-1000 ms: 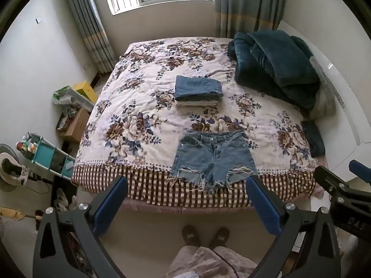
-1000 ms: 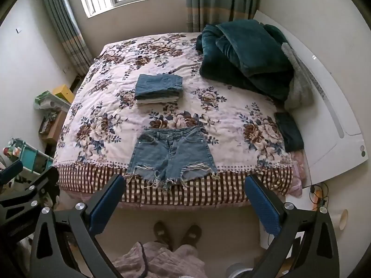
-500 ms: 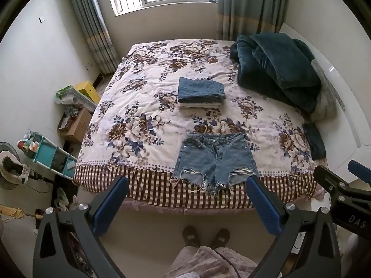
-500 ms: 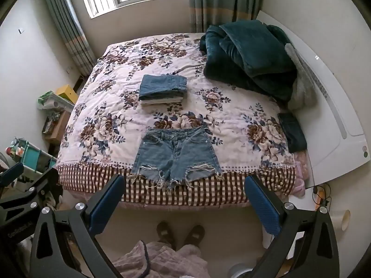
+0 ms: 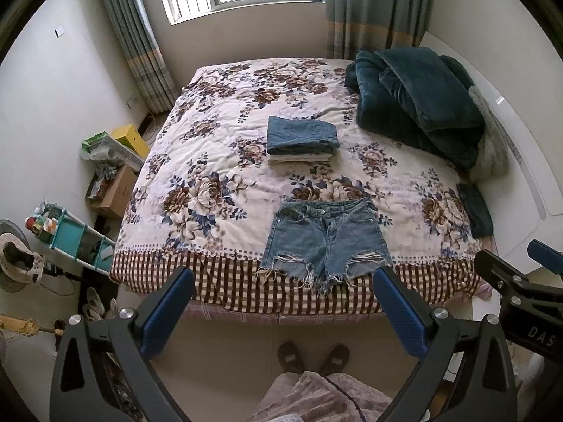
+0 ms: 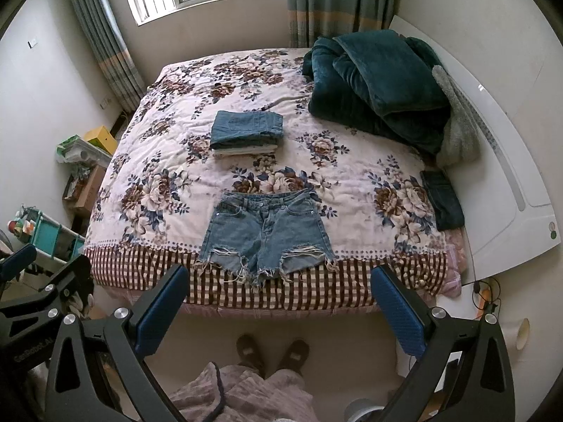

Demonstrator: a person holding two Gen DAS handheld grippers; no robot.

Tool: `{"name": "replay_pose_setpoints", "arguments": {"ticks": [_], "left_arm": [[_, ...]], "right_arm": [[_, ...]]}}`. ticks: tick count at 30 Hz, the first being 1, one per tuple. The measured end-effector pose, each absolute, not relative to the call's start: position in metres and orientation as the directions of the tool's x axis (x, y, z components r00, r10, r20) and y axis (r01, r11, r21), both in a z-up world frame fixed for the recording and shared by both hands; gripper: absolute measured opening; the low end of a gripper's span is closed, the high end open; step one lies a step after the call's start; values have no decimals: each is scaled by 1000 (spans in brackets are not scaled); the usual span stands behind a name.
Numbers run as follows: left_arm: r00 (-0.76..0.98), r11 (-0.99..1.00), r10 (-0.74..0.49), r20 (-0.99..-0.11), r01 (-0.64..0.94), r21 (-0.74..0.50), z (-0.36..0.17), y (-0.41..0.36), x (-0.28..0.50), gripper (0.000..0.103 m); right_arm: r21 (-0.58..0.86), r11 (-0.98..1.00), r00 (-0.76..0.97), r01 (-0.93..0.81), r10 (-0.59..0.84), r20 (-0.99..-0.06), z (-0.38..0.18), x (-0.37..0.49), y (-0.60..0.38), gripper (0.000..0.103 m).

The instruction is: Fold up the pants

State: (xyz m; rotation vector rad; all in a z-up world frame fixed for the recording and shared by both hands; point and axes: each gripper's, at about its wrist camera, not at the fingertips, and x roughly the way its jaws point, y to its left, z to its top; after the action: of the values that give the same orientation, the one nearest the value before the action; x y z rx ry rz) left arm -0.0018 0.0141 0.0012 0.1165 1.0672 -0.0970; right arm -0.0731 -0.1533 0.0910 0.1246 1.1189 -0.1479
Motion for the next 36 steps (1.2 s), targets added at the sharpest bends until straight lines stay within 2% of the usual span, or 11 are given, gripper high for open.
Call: {"name": "replay_pose_setpoints", "arguments": {"ticks": [36], "left_arm": [[492,989,-21,-871,139,55,9,7,2,103]], "right_arm": [[28,983,427,180,-53,-903,91,-73,-155,103]]}}
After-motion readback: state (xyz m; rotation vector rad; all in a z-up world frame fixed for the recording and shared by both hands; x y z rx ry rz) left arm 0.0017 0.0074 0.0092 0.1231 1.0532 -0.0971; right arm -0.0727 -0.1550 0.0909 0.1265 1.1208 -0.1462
